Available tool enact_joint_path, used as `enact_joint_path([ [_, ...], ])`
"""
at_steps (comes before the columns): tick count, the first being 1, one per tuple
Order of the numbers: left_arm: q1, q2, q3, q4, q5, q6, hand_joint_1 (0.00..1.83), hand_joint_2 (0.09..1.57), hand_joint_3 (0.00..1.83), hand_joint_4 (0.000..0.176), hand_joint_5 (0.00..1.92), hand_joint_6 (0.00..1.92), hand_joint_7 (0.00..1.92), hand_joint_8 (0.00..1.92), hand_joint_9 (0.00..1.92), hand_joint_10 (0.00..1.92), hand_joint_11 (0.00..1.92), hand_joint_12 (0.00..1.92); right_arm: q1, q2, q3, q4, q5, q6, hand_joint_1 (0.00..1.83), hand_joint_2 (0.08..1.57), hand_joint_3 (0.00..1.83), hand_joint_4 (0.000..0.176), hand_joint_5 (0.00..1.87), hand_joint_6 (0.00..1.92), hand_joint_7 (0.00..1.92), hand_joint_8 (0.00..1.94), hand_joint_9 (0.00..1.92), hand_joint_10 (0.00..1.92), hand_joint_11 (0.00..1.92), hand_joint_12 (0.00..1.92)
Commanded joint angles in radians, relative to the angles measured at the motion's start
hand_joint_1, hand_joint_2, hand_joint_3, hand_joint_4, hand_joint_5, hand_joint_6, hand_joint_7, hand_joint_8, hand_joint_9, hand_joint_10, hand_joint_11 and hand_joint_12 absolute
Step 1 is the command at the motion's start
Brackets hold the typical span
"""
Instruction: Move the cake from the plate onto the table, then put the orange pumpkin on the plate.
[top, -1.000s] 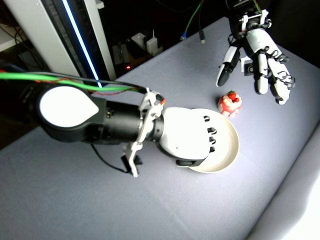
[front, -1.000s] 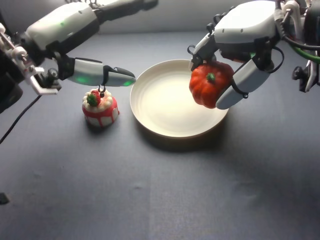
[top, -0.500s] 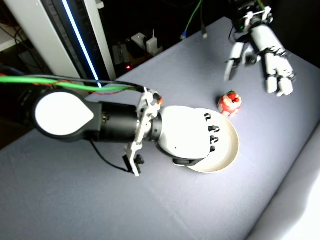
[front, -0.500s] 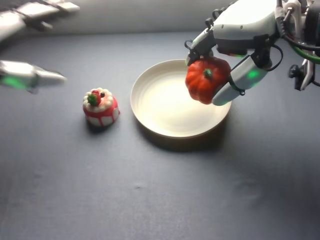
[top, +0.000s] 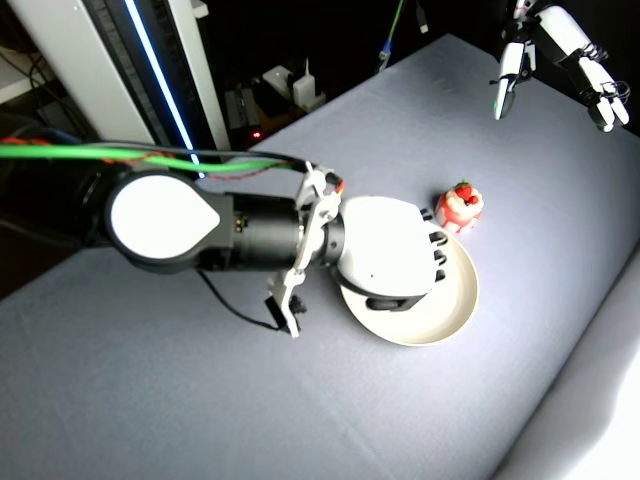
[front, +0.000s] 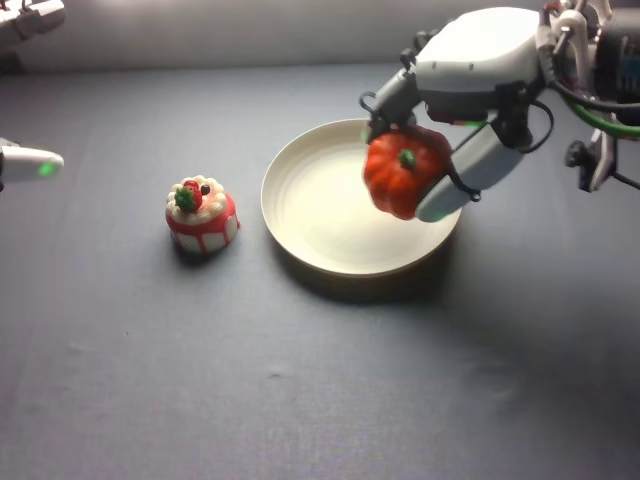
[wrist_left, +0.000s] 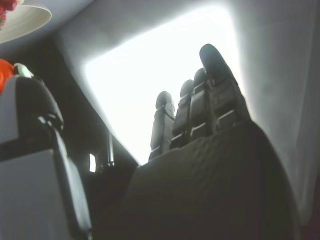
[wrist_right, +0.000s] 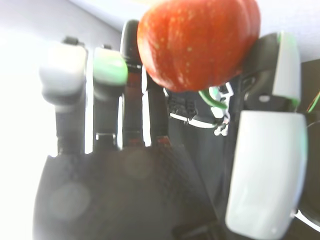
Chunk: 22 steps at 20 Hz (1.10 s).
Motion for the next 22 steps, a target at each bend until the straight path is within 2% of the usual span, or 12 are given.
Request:
enact_joint_path([
  [1, -0.009, 0.012, -0.002, -0.047, -0.128, -0.003, 0.92, 1.00, 0.00, 0.120, 0.11, 0.00, 0.00, 0.00, 0.00, 0.00, 0.00, 0.56, 0.009, 0.000, 0.003, 0.046, 0.045, 0.003, 1.15, 1.13, 0.00, 0.000, 0.94, 1.06, 1.05, 1.92, 1.21, 1.92, 1.32, 1.92],
  [3, -0.009, 0.011, -0.005, -0.039, -0.142, -0.003, 0.94, 0.97, 0.00, 0.132, 0.12, 0.01, 0.00, 0.00, 0.00, 0.00, 0.00, 0.56, -0.001, 0.000, 0.012, 0.048, 0.045, 0.003, 1.15, 1.12, 0.00, 0.000, 0.95, 1.03, 1.03, 1.94, 1.18, 1.92, 1.30, 1.92],
  [5, -0.009, 0.011, -0.007, -0.034, -0.148, -0.003, 0.95, 0.96, 0.00, 0.136, 0.15, 0.01, 0.00, 0.00, 0.00, 0.00, 0.00, 0.43, -0.011, -0.004, 0.026, 0.078, 0.045, 0.003, 1.20, 1.15, 0.00, 0.000, 0.81, 1.19, 1.00, 1.06, 0.76, 1.18, 0.58, 1.60],
  [6, -0.009, 0.011, -0.007, -0.034, -0.150, -0.003, 0.94, 0.96, 0.00, 0.128, 0.14, 0.00, 0.00, 0.00, 0.00, 0.00, 0.00, 0.46, -0.012, -0.003, 0.028, 0.093, 0.052, 0.003, 1.24, 1.14, 0.00, 0.000, 0.89, 0.94, 0.97, 1.24, 0.74, 1.55, 0.65, 1.86],
  [9, -0.009, 0.010, -0.008, -0.033, -0.151, -0.003, 0.98, 0.96, 0.00, 0.101, 0.08, 0.00, 0.00, 0.00, 0.00, 0.00, 0.00, 0.41, -0.012, 0.009, 0.020, 0.207, 0.087, -0.084, 1.09, 1.12, 0.00, 0.000, 0.96, 1.01, 0.82, 0.41, 0.64, 0.64, 0.27, 1.30],
  [11, -0.009, 0.007, -0.009, -0.025, -0.152, -0.003, 0.99, 0.96, 0.00, 0.131, 0.08, 0.00, 0.00, 0.00, 0.00, 0.00, 0.00, 0.46, -0.014, 0.028, 0.008, 0.274, 0.096, -0.111, 1.12, 0.96, 0.00, 0.000, 0.80, 0.33, 0.72, 0.06, 0.56, 0.17, 0.08, 1.26],
  [13, -0.009, -0.001, -0.006, -0.023, -0.149, -0.003, 1.01, 0.94, 0.00, 0.162, 0.12, 0.02, 0.00, 0.00, 0.00, 0.00, 0.00, 0.49, -0.015, 0.044, -0.005, 0.291, 0.110, -0.111, 1.02, 0.92, 0.00, 0.017, 0.72, 0.07, 0.57, 0.00, 0.46, 0.03, 0.00, 1.18],
  [14, -0.008, -0.005, -0.004, -0.022, -0.150, -0.003, 0.99, 0.94, 0.00, 0.159, 0.13, 0.01, 0.00, 0.00, 0.00, 0.00, 0.00, 0.59, -0.015, 0.048, -0.011, 0.301, 0.122, -0.111, 1.00, 0.92, 0.00, 0.105, 0.69, 0.03, 0.49, 0.00, 0.39, 0.00, 0.00, 1.12],
  [15, -0.007, -0.006, -0.005, -0.022, -0.151, -0.003, 0.97, 0.94, 0.00, 0.155, 0.13, 0.01, 0.00, 0.00, 0.00, 0.00, 0.00, 0.61, -0.014, 0.047, -0.010, 0.316, 0.133, -0.113, 0.97, 0.89, 0.00, 0.133, 0.66, 0.01, 0.44, 0.00, 0.38, 0.00, 0.00, 1.05],
  [17, -0.006, -0.008, -0.005, -0.020, -0.150, -0.003, 0.97, 0.97, 0.00, 0.152, 0.12, 0.00, 0.00, 0.00, 0.00, 0.00, 0.00, 0.53, -0.014, 0.041, -0.009, 0.327, 0.141, -0.115, 0.94, 0.77, 0.00, 0.131, 0.57, 0.00, 0.41, 0.00, 0.34, 0.00, 0.00, 1.02],
  [19, -0.006, -0.012, 0.000, -0.016, -0.148, -0.003, 0.97, 0.98, 0.00, 0.144, 0.12, 0.00, 0.00, 0.00, 0.00, 0.00, 0.00, 0.57, -0.014, 0.021, 0.001, 0.332, 0.150, -0.115, 0.92, 0.75, 0.00, 0.171, 0.58, 0.01, 0.41, 0.00, 0.35, 0.00, 0.00, 0.97],
  [22, -0.007, -0.036, 0.011, -0.007, -0.150, -0.003, 0.99, 0.96, 0.00, 0.173, 0.13, 0.00, 0.00, 0.00, 0.00, 0.00, 0.00, 0.44, -0.016, 0.011, 0.002, 0.332, 0.154, -0.117, 0.94, 0.78, 0.01, 0.176, 0.52, 0.00, 0.27, 0.00, 0.28, 0.00, 0.00, 0.83],
])
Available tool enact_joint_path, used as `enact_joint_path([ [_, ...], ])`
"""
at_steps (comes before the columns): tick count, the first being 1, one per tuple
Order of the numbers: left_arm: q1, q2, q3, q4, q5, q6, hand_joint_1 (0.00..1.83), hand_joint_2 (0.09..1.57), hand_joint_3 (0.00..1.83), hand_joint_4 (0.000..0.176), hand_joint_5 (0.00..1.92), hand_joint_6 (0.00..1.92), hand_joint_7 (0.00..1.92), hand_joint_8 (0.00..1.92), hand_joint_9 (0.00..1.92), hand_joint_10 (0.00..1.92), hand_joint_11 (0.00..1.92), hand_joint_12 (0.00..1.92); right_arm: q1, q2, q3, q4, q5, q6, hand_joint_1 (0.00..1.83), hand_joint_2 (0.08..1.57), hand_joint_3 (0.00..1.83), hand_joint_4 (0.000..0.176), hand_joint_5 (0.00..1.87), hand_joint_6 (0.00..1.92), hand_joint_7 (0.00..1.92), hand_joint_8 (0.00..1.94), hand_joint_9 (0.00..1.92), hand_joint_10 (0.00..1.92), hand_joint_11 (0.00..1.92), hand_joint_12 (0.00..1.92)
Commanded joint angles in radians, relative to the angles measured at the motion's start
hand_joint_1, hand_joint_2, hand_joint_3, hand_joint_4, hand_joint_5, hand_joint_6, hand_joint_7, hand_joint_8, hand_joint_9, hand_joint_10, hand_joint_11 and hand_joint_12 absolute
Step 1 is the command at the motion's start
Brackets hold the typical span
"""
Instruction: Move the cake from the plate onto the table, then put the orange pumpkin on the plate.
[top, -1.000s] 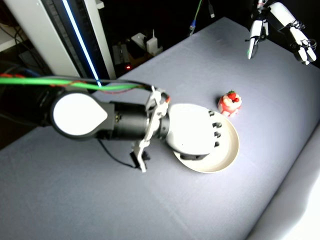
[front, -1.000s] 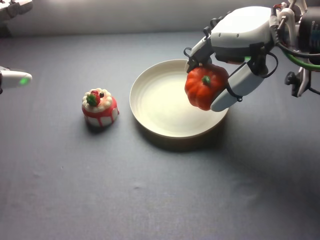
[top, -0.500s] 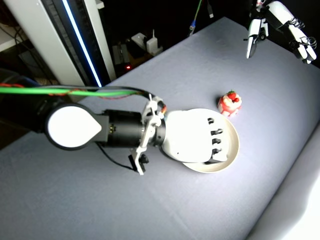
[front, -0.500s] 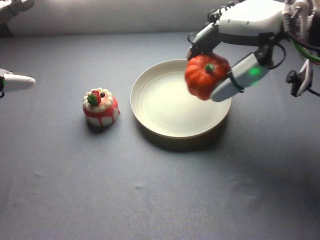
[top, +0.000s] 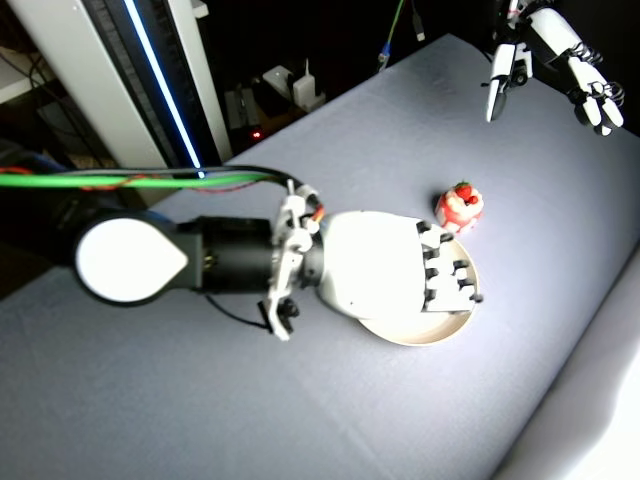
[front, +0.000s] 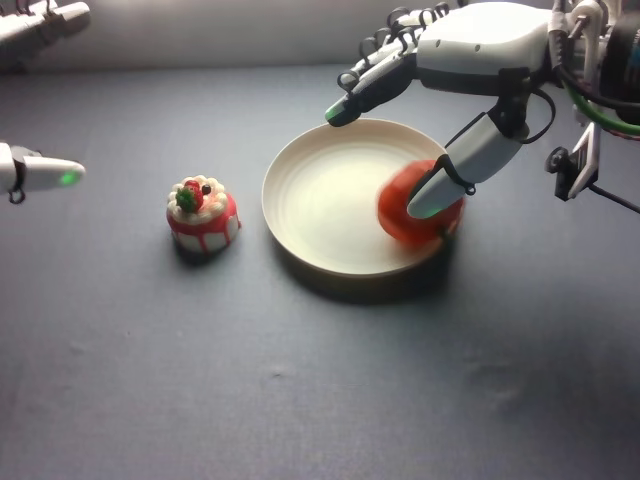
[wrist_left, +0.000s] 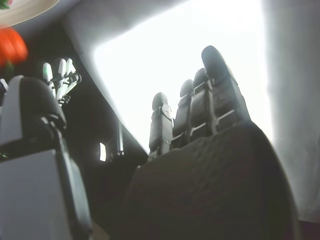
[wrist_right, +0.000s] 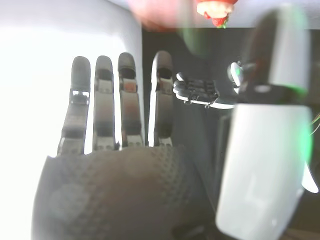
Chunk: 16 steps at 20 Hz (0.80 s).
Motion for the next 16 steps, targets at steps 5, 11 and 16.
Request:
enact_joint_path([
  [5, -0.007, -0.001, 0.005, -0.035, -0.117, -0.004, 1.03, 0.94, 0.00, 0.176, 0.12, 0.00, 0.00, 0.00, 0.00, 0.00, 0.00, 0.32, 0.001, 0.028, -0.012, 0.049, 0.065, 0.001, 0.88, 0.77, 0.00, 0.176, 0.34, 0.01, 0.06, 0.00, 0.13, 0.00, 0.00, 0.71],
  [11, -0.002, -0.012, 0.003, -0.036, -0.112, -0.004, 0.99, 0.95, 0.00, 0.172, 0.08, 0.00, 0.00, 0.00, 0.00, 0.00, 0.00, 0.06, 0.002, 0.073, -0.062, 0.048, 0.060, -0.006, 0.84, 0.74, 0.00, 0.176, 0.20, 0.01, 0.04, 0.00, 0.07, 0.01, 0.00, 0.74],
  [16, 0.011, -0.012, -0.006, -0.054, -0.116, -0.004, 0.97, 0.95, 0.00, 0.164, 0.03, 0.00, 0.00, 0.00, 0.00, 0.00, 0.00, 0.00, 0.066, 0.155, -0.168, -0.086, -0.018, -0.007, 0.94, 0.81, 0.00, 0.176, 0.17, 0.01, 0.07, 0.00, 0.03, 0.00, 0.00, 0.36],
])
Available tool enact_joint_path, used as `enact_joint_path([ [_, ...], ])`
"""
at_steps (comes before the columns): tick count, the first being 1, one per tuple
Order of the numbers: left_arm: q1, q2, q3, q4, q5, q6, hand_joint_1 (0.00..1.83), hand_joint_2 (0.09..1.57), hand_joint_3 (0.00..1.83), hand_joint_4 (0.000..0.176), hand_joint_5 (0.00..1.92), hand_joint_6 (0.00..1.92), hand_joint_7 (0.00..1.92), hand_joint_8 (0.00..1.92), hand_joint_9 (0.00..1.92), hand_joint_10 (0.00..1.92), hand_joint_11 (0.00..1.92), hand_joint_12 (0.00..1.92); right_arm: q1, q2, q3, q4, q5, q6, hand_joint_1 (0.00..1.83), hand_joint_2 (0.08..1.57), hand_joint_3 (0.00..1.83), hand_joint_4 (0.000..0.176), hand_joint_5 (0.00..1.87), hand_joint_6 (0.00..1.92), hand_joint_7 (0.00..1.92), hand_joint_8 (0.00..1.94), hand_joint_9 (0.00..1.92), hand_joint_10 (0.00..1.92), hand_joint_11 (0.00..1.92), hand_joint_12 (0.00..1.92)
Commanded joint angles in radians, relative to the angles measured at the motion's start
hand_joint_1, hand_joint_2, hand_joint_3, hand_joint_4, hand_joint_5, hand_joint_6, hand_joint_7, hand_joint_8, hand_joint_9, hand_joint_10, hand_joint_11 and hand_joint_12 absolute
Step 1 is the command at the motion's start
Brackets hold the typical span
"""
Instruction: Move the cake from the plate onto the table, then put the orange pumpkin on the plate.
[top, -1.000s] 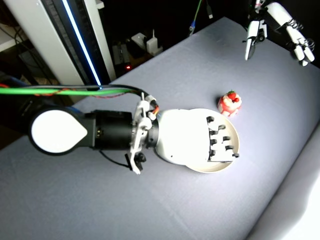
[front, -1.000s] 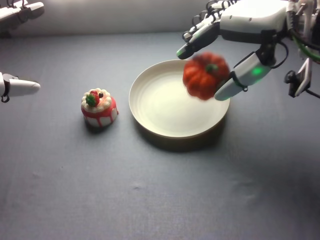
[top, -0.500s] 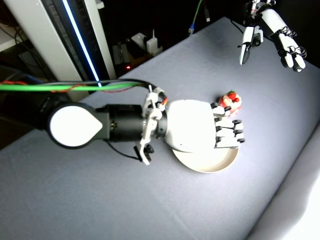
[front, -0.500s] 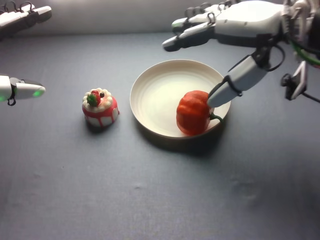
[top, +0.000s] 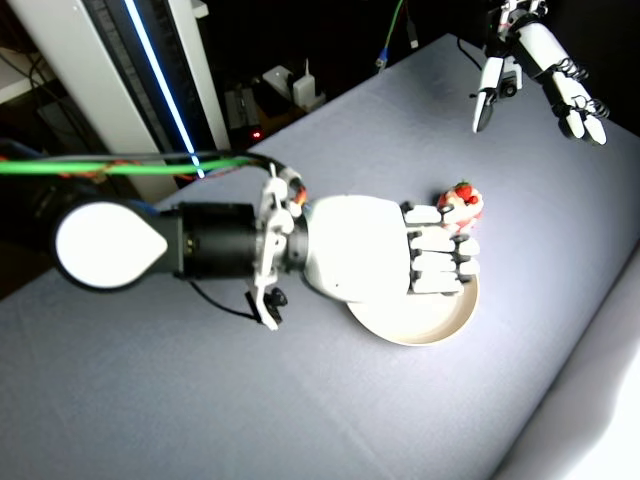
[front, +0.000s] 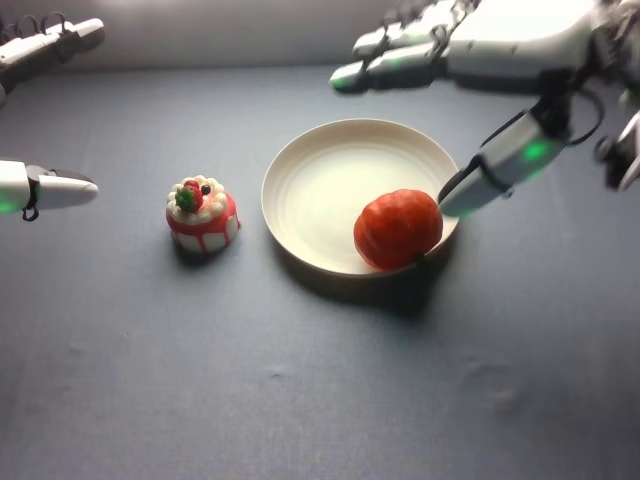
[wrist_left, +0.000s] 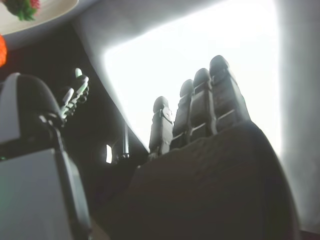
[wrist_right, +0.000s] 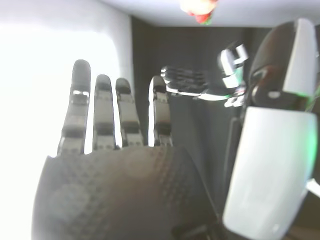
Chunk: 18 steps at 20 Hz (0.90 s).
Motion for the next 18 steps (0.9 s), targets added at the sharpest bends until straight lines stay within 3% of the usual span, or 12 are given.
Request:
enact_joint_path([
  [1, 0.005, 0.009, -0.005, -0.043, -0.122, -0.003, 0.96, 0.94, 0.00, 0.171, 0.03, 0.00, 0.00, 0.00, 0.00, 0.00, 0.00, 0.00, 0.021, 0.024, -0.019, 0.024, 0.029, 0.004, 0.96, 0.88, 0.01, 0.176, 0.17, 0.00, 0.02, 0.00, 0.00, 0.00, 0.00, 0.07],
  [2, 0.019, 0.013, -0.010, -0.054, -0.129, -0.003, 0.96, 0.94, 0.00, 0.175, 0.05, 0.01, 0.00, 0.00, 0.00, 0.00, 0.00, 0.00, 0.022, 0.055, -0.047, 0.020, 0.025, 0.004, 0.39, 1.11, 0.04, 0.172, 0.18, 0.01, 0.12, 0.01, 0.01, 0.00, 0.03, 0.05],
  [4, 0.063, 0.031, -0.027, -0.086, -0.142, -0.003, 0.98, 0.95, 0.00, 0.174, 0.06, 0.01, 0.00, 0.00, 0.00, 0.00, 0.00, 0.00, 0.023, 0.127, -0.100, -0.004, 0.004, 0.004, 0.12, 1.42, 0.07, 0.126, 0.18, 0.02, 0.02, 0.00, 0.01, 0.00, 0.00, 0.02],
  [5, 0.073, 0.036, -0.031, -0.099, -0.148, -0.003, 0.97, 0.97, 0.01, 0.167, 0.03, 0.00, 0.00, 0.00, 0.00, 0.00, 0.00, 0.00, 0.023, 0.142, -0.110, -0.006, 0.001, 0.004, 0.75, 1.03, 0.00, 0.124, 0.23, 0.04, 0.06, 0.01, 0.01, 0.01, 0.05, 0.03],
  [6, 0.108, 0.047, -0.043, -0.134, -0.176, -0.003, 0.95, 0.98, 0.01, 0.167, 0.04, 0.01, 0.00, 0.00, 0.00, 0.00, 0.00, 0.00, 0.023, 0.181, -0.132, -0.007, 0.001, 0.004, 1.04, 1.07, 0.00, 0.166, 0.17, 0.01, 0.07, 0.00, 0.10, 0.01, 0.16, 0.11],
  [8, 0.157, 0.066, -0.067, -0.183, -0.233, -0.003, 0.93, 0.99, 0.01, 0.175, 0.04, 0.00, 0.00, 0.00, 0.00, 0.00, 0.00, 0.00, 0.023, 0.257, -0.179, -0.007, -0.010, 0.004, 1.02, 0.99, 0.00, 0.136, 0.13, 0.00, 0.05, 0.01, 0.11, 0.00, 0.11, 0.29],
  [9, 0.177, 0.073, -0.077, -0.201, -0.252, -0.003, 0.92, 0.98, 0.01, 0.176, 0.04, 0.00, 0.00, 0.00, 0.00, 0.00, 0.00, 0.00, 0.035, 0.292, -0.197, -0.007, -0.019, 0.004, 0.98, 0.95, 0.00, 0.155, 0.15, 0.00, 0.06, 0.00, 0.10, 0.00, 0.02, 0.46],
  [11, 0.223, 0.087, -0.099, -0.256, -0.320, -0.003, 0.92, 1.00, 0.01, 0.176, 0.06, 0.01, 0.00, 0.00, 0.00, 0.00, 0.00, 0.00, 0.066, 0.392, -0.252, -0.004, -0.036, 0.002, 1.09, 0.86, 0.00, 0.171, 0.17, 0.00, 0.07, 0.00, 0.01, 0.00, 0.00, 0.05],
  [14, 0.354, 0.115, -0.145, -0.386, -0.470, -0.003, 0.96, 0.98, 0.00, 0.176, 0.07, 0.00, 0.00, 0.00, 0.00, 0.00, 0.00, 0.00, 0.073, 0.525, -0.347, 0.229, -0.040, -0.244, 1.01, 0.89, 0.00, 0.107, 0.08, 0.00, 0.03, 0.01, 0.02, 0.01, 0.00, 0.00],
  [16, 0.520, 0.137, -0.193, -0.551, -0.653, -0.003, 1.00, 0.98, 0.00, 0.175, 0.04, 0.00, 0.00, 0.00, 0.00, 0.00, 0.00, 0.00, 0.073, 0.609, -0.408, 0.401, -0.012, -0.398, 0.97, 0.92, 0.01, 0.088, 0.06, 0.00, 0.04, 0.01, 0.02, 0.01, 0.00, 0.00],
  [17, 0.572, 0.143, -0.204, -0.599, -0.702, -0.003, 0.97, 1.02, 0.01, 0.161, 0.07, 0.01, 0.00, 0.00, 0.00, 0.00, 0.00, 0.00, 0.073, 0.630, -0.424, 0.445, -0.001, -0.438, 0.94, 0.93, 0.02, 0.092, 0.05, 0.00, 0.04, 0.01, 0.02, 0.01, 0.00, 0.00],
  [18, 0.620, 0.158, -0.230, -0.649, -0.725, -0.003, 0.92, 1.02, 0.01, 0.173, 0.09, 0.01, 0.00, 0.00, 0.00, 0.00, 0.00, 0.00, 0.073, 0.652, -0.450, 0.519, 0.016, -0.512, 0.94, 0.94, 0.02, 0.096, 0.06, 0.00, 0.06, 0.01, 0.02, 0.01, 0.00, 0.00],
])
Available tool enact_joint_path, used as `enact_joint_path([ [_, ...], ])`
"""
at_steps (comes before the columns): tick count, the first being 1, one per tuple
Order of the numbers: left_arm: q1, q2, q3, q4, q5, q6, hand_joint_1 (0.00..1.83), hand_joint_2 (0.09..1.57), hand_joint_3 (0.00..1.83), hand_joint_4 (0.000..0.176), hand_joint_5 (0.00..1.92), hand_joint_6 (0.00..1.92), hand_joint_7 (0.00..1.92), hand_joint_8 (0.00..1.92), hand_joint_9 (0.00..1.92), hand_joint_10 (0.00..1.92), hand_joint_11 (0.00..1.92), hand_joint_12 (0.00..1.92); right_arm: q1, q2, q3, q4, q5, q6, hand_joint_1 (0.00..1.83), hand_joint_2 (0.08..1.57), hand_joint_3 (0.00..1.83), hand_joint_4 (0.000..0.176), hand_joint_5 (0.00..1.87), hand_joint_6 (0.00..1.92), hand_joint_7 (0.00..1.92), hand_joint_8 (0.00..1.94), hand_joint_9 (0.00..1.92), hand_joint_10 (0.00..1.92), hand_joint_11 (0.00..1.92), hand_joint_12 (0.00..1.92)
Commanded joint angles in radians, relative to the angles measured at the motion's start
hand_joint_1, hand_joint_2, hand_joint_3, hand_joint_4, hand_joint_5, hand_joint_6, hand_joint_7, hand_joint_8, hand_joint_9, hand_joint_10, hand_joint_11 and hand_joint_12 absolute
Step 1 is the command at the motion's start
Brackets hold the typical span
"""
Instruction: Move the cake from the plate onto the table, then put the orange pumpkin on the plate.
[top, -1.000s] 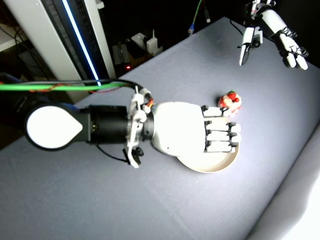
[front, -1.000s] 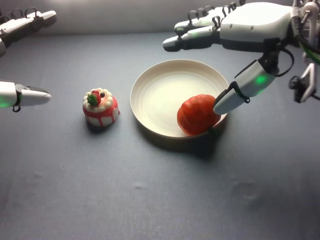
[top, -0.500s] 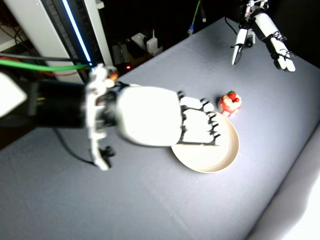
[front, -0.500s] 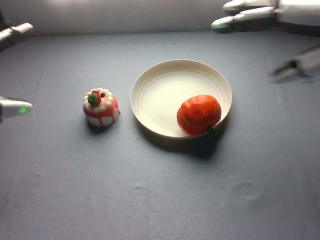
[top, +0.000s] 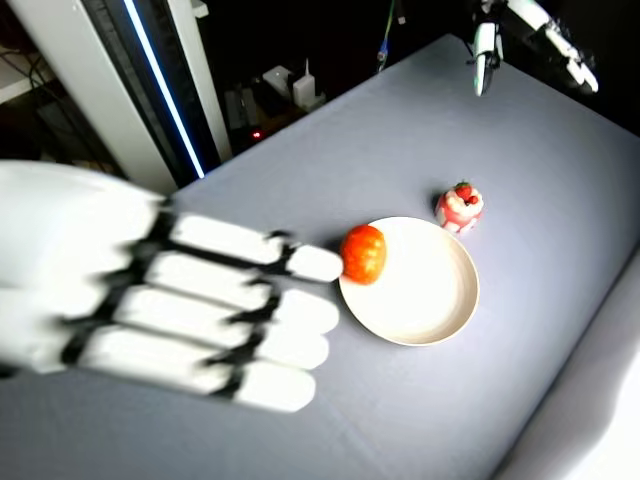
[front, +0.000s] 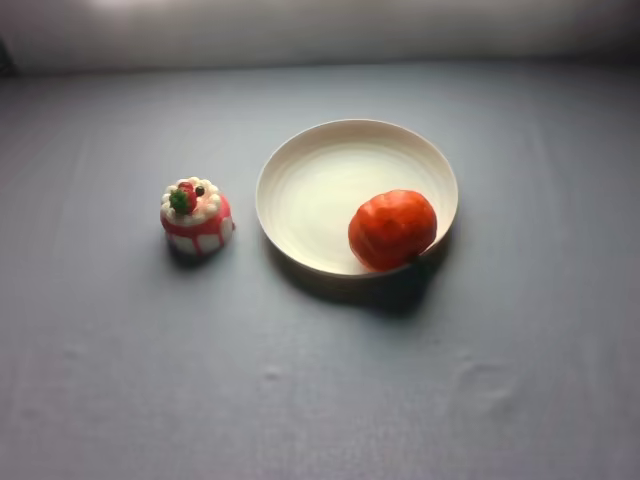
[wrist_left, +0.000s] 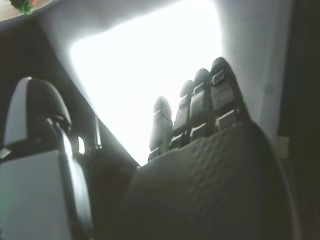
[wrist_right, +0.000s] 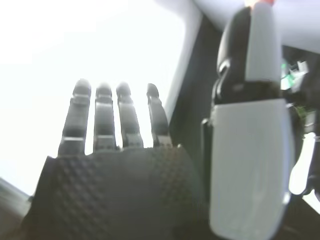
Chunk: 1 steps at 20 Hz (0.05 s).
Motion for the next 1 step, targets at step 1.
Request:
enact_joint_path([
  [1, -0.008, 0.017, 0.005, -0.041, -0.165, -0.004, 0.92, 1.00, 0.00, 0.175, 0.14, 0.01, 0.00, 0.00, 0.00, 0.00, 0.00, 0.00, 0.012, 0.024, -0.018, 0.070, 0.132, -0.048, 0.94, 0.99, 0.01, 0.091, 0.02, 0.00, 0.04, 0.00, 0.00, 0.00, 0.00, 0.00],
])
